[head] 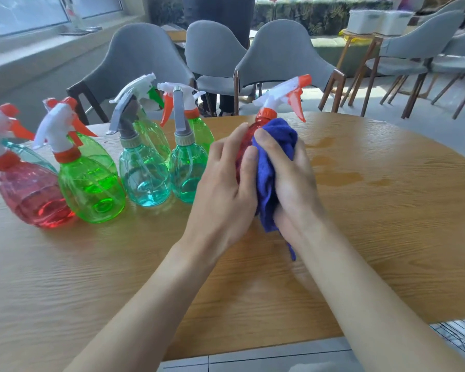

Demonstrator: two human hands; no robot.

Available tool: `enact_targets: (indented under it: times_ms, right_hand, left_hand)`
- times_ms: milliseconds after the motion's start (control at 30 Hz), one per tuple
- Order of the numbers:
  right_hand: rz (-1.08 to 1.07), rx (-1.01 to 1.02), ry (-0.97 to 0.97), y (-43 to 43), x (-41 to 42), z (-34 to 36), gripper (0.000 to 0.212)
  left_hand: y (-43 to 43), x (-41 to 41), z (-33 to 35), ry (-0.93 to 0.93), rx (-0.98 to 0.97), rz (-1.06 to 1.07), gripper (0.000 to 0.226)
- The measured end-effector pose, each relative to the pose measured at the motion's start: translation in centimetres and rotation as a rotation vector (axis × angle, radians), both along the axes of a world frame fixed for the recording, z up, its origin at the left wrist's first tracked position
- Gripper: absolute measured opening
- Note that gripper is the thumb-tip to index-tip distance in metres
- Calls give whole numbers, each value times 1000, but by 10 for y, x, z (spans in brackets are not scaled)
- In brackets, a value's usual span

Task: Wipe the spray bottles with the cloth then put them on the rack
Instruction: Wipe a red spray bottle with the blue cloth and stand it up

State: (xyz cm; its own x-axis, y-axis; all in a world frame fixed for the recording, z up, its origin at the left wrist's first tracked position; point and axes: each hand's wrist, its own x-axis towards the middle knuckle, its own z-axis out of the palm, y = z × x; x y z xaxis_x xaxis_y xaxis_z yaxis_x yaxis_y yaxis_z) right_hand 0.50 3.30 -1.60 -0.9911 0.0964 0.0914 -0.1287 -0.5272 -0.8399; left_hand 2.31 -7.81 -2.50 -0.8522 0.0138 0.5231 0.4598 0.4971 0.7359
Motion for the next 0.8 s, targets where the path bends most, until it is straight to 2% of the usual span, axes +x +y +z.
enact_targets:
  times_ms: [167, 267, 367, 467, 533, 633, 700, 733, 800]
  right_hand:
    - [119, 66, 110, 7, 0, -6, 63]
    - [88, 71, 90, 6, -3, -4, 63]
    - [-18, -59, -23, 7, -10, 0, 56]
    - [53, -204, -84, 13, -11, 1, 68]
    - [105, -247, -99, 11, -4, 1, 64]
    - [186, -229, -73, 4, 7, -2, 50]
    - [220, -203, -58, -1, 9, -2, 52]
    - [228, -195, -55, -2, 9, -2, 56]
    - [223, -197, -76, -5, 7, -3, 59]
  left_hand:
    - [-3, -4, 4, -30, 144, 43, 46]
    - [-2, -2, 3, -37, 164, 18, 46]
    - [1, 2, 1, -31, 135, -39, 46]
    - [6, 5, 1, -50, 127, -87, 46]
    - [6, 2, 3, -89, 240, -85, 46]
    - [3, -5, 12, -249, 548, -46, 48]
    - [2, -5, 18, -322, 690, -90, 55]
    - [2, -5, 21, -345, 718, -111, 59]
    - [0, -5, 22, -359, 651, -106, 67]
